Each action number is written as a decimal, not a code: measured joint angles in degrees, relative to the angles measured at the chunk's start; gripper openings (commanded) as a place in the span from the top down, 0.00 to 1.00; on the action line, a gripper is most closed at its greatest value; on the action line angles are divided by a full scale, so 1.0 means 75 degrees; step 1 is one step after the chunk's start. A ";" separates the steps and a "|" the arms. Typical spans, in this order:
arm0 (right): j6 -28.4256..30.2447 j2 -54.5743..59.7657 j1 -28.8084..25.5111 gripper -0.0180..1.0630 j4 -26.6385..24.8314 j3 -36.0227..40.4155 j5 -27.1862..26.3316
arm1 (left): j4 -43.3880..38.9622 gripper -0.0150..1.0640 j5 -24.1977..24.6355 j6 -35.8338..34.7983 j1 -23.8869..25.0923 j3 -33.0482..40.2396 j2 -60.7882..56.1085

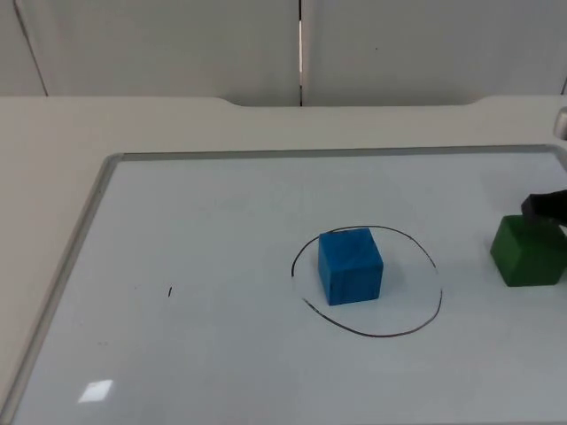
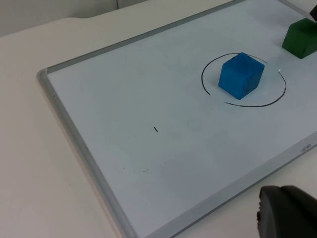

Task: Push the two cubes into the marked area.

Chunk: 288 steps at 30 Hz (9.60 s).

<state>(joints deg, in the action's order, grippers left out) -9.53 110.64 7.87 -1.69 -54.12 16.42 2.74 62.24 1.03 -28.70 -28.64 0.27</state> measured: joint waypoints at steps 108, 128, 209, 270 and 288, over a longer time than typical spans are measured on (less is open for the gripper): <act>-0.0733 0.0000 0.1878 0.98 -0.0031 0.0000 -0.1581 | 0.0000 0.99 0.0000 0.0000 0.0000 0.0000 0.0000; -0.1381 0.0000 0.2430 0.98 -0.0031 0.0000 -0.1646 | 0.0000 0.99 0.0000 0.0016 0.0000 0.0000 0.0000; 0.0536 -1.4213 0.2373 0.98 0.0788 0.2852 0.4973 | 0.0000 0.18 0.0000 0.0016 0.0000 0.0000 0.0000; 0.1215 -1.4728 0.2373 0.01 0.0360 0.3263 0.6088 | 0.0000 0.01 0.0000 0.0016 0.0000 0.0000 0.0000; 0.1215 -1.4728 0.1414 0.01 0.0360 0.3263 0.6088 | 0.0000 0.01 0.0000 0.0016 0.0000 0.0000 0.0000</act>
<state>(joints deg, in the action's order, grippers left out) -0.42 0.18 18.48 1.01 -29.65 62.08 2.74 62.24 1.14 -28.70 -28.64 0.27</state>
